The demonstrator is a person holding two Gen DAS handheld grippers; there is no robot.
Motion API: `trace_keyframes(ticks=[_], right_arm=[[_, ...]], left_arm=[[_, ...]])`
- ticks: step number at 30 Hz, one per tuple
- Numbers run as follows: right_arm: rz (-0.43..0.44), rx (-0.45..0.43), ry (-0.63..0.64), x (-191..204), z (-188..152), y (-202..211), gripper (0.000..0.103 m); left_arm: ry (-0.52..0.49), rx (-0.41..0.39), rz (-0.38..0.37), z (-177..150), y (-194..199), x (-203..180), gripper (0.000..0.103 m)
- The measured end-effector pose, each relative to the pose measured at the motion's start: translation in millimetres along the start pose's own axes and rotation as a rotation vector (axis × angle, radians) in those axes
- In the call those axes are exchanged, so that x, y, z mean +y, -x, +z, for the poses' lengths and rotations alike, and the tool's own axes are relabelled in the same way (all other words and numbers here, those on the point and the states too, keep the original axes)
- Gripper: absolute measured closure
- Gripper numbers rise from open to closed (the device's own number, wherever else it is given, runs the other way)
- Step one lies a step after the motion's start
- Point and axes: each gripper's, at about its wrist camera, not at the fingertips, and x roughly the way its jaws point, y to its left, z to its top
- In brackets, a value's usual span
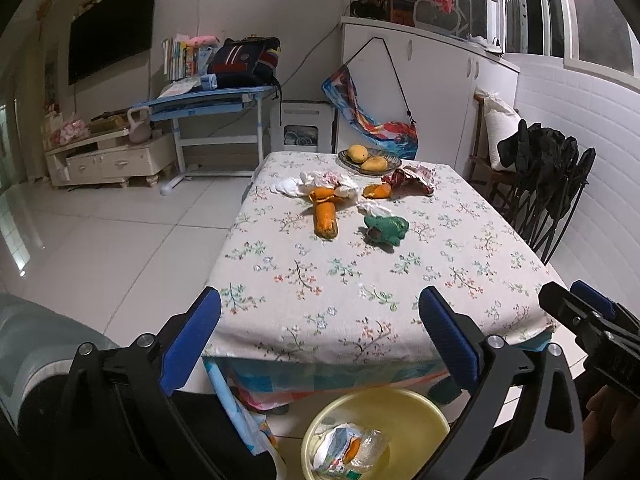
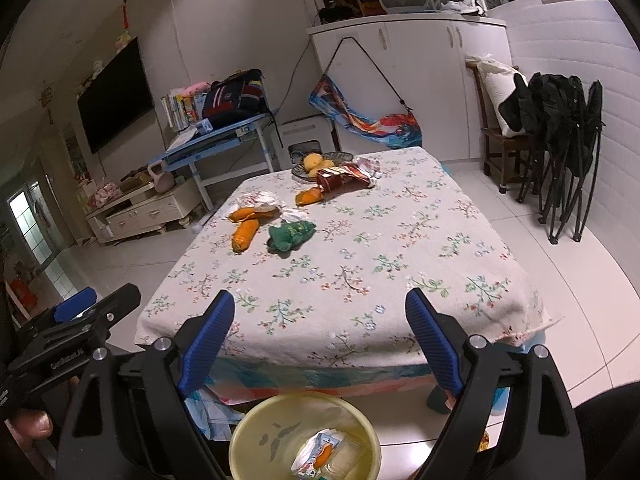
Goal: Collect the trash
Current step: 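Raise both tools from the basin back toward the table, then reach both grippers toward the orange peels and green wrapper on the table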
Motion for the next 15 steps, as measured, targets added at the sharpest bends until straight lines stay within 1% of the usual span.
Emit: trace_keyframes(ticks=[4, 15], right_arm=[[0.007, -0.011, 0.030, 5.8, 6.1, -2.6, 0.016], [0.029, -0.022, 0.066, 4.6, 25.0, -18.5, 0.016]], left_arm=[[0.008, -0.010, 0.014, 10.3, -4.7, 5.0, 0.007], [0.016, -0.030, 0.036, 37.9, -25.8, 12.5, 0.007]])
